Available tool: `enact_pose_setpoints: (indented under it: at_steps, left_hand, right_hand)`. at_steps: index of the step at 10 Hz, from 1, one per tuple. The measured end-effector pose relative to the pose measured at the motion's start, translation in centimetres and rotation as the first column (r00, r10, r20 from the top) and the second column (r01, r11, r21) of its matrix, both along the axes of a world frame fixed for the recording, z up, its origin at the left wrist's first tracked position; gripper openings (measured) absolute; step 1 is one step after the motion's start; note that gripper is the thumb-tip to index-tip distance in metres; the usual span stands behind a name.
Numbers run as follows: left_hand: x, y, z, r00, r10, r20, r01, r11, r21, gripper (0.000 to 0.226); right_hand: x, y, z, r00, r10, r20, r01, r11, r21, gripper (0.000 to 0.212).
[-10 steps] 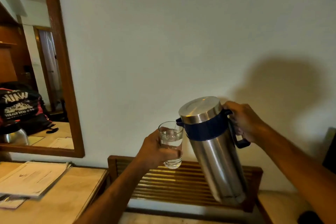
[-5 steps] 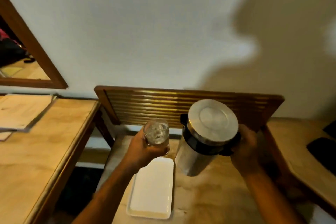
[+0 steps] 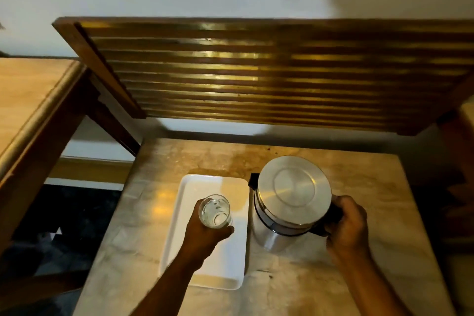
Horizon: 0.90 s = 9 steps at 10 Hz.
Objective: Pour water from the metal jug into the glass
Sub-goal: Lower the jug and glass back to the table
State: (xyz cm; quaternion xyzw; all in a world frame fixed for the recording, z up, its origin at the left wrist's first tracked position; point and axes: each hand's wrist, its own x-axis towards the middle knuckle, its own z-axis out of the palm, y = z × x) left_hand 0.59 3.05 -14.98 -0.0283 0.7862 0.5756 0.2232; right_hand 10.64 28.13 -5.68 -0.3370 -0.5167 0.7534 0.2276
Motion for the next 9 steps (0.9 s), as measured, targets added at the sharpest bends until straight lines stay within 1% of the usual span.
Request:
enact_pose_setpoints:
  at_steps: [1, 2, 3, 4, 5, 6, 7, 8, 9]
  left_hand:
    - [0.2, 0.3, -2.4, 0.999, 0.014, 0.029, -0.014, 1.000, -0.010, 0.075]
    - [0.4, 0.7, -3.6, 0.999, 0.038, 0.034, -0.038, 0.999, -0.006, 0.077]
    - [0.8, 0.8, -4.4, 0.999, 0.053, 0.004, -0.053, 0.998, -0.021, 0.075]
    - [1.0, 0.8, -4.7, 0.999, 0.034, 0.004, -0.034, 0.999, -0.021, 0.074]
    - [0.7, 0.9, -5.2, 0.999, -0.041, 0.015, 0.042, 0.999, -0.023, 0.071]
    - [0.7, 1.1, -5.1, 0.998, -0.066, -0.006, 0.066, 0.996, -0.060, 0.075]
    - [1.4, 0.9, -3.8, 1.000, -0.019, -0.008, 0.019, 0.997, -0.076, 0.107]
    - [1.6, 0.0, -0.7, 0.998, -0.065, -0.027, 0.062, 0.992, -0.110, 0.138]
    - [1.0, -0.8, 4.8, 0.995, -0.081, -0.065, 0.073, 0.991, -0.114, 0.126]
  right_hand:
    - [0.1, -0.1, -1.4, 0.999, 0.029, -0.022, -0.030, 0.999, -0.029, 0.062]
    - [0.2, -0.1, -1.9, 0.999, 0.028, -0.041, -0.029, 0.999, -0.023, 0.047]
    - [0.2, -0.1, -2.0, 0.996, 0.051, -0.068, -0.049, 0.998, 0.024, 0.049]
    - [0.4, -0.3, -2.2, 0.993, 0.078, -0.093, -0.073, 0.996, 0.056, 0.049]
    - [0.6, -0.6, -2.4, 0.990, 0.108, -0.092, -0.102, 0.993, 0.067, 0.046]
    - [0.7, -0.5, -2.5, 0.988, 0.112, -0.104, -0.105, 0.991, 0.079, 0.045]
    - [1.1, -0.5, -2.9, 0.991, 0.120, -0.062, -0.111, 0.985, 0.131, 0.041]
    - [1.8, -0.4, -2.6, 0.990, 0.141, 0.019, -0.141, 0.951, 0.274, 0.032]
    - [3.1, -0.5, -1.3, 0.975, 0.151, 0.164, -0.204, 0.902, 0.381, 0.025]
